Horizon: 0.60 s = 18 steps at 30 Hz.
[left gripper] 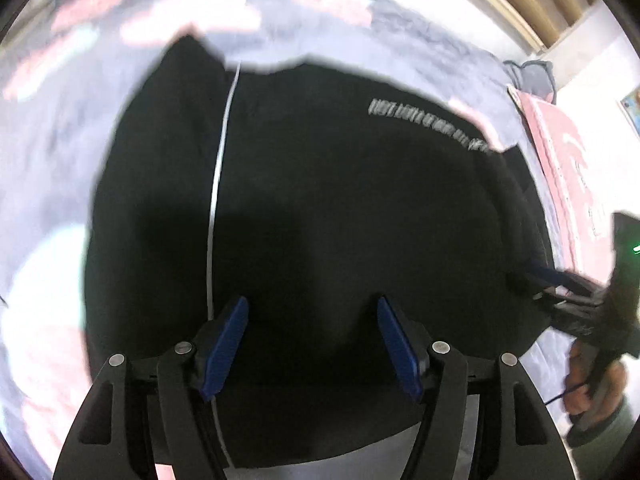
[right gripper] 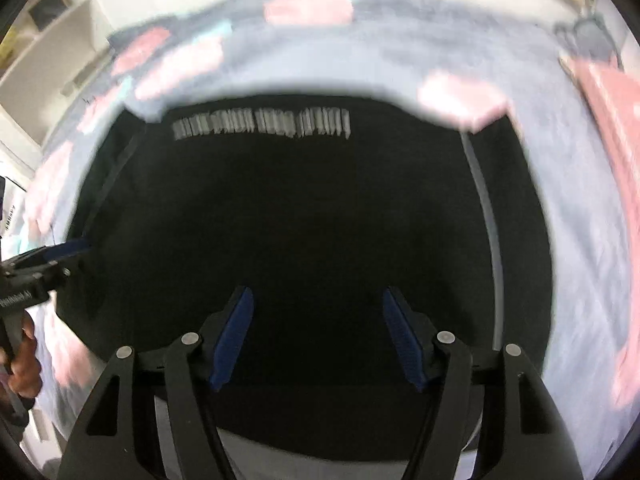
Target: Fold large clothes
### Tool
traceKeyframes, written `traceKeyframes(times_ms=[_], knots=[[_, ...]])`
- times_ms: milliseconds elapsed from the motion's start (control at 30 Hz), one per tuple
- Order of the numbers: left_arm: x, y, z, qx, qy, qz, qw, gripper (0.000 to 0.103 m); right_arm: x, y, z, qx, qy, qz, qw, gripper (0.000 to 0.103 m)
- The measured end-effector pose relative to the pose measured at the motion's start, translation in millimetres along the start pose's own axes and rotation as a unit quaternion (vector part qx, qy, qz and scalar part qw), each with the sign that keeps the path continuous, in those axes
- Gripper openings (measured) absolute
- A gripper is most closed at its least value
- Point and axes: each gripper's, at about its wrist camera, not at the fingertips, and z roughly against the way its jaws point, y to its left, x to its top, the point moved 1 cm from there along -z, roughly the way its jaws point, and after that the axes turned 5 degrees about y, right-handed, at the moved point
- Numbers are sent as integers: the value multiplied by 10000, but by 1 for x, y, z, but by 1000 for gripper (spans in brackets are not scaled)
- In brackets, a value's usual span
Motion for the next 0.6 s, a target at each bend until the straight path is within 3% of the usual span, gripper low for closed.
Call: traceKeyframes(times_ms=[133,300,467,600], knots=[[0,-8,-33,218,-58,116,9997,74,-2,13,-18,-63,-93,-38,9999,73],[-2,-20,-33,158,-45,94,9998,81,2,14,-15,-50,-101,-208,9997,75],[-34,-28,15,72,-235,-197,9995,81,-12,12,12,26,-45,-412,9991,79],[-60,-22,42,-75,-350,-86,9993,81,-41,7,38,-64,-126,-571,9983,79]])
